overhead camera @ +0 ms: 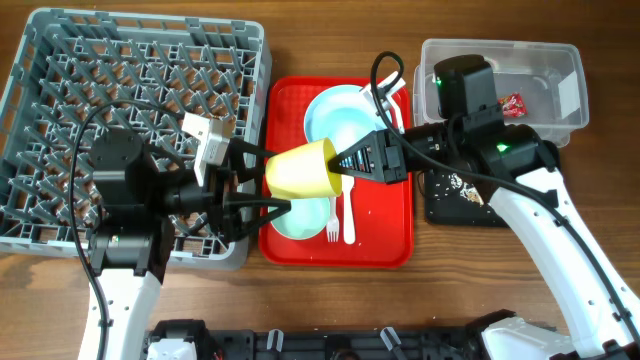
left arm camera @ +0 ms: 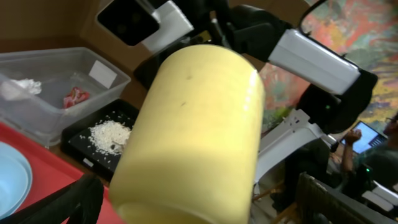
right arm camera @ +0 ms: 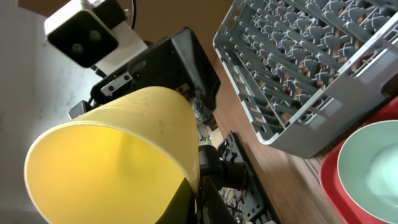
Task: Sort waste into correct bins and load items into the dishwasher rack
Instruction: 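Hand the yellow cup from the right gripper to the left gripper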
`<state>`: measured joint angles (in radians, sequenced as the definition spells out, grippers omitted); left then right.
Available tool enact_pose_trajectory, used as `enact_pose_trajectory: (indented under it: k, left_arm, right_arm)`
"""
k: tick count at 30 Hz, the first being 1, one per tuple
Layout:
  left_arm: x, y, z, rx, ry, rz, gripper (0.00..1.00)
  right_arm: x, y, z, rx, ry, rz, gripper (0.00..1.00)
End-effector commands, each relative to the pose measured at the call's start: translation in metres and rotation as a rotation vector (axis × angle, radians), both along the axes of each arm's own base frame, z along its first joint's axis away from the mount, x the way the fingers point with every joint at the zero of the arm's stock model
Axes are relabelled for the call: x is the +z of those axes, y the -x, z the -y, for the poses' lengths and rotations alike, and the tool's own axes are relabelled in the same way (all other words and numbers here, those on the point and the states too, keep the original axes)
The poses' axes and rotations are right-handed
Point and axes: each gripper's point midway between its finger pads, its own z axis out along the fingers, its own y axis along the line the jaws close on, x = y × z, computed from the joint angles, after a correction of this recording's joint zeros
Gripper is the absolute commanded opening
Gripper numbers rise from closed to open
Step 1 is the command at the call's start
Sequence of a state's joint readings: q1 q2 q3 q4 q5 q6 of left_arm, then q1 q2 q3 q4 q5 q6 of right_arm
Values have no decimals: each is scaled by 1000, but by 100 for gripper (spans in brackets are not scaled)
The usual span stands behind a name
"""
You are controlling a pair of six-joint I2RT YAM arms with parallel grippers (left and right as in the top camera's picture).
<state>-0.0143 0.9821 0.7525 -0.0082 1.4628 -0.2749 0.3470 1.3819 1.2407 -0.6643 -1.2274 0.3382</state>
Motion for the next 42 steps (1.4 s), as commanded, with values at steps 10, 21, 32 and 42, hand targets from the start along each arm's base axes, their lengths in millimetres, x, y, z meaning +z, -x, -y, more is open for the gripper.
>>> enact_pose_trajectory:
  k: [10,21,32,42]
  left_arm:
    - [12,9,12,-62,12,3,94]
    - [9,-3,24,18,-6,5,89]
    - [8,-10,24,57,-12,6,68]
    - [7,-23,21,135,-22,7,40]
  right_arm:
    - [10,4,-1,39,-43,8,4]
    - [12,6,-2,50,-52,-5,4]
    - [13,7,-2,56,-59,-6,4]
    - [13,8,-2,56,-59,-7,4]
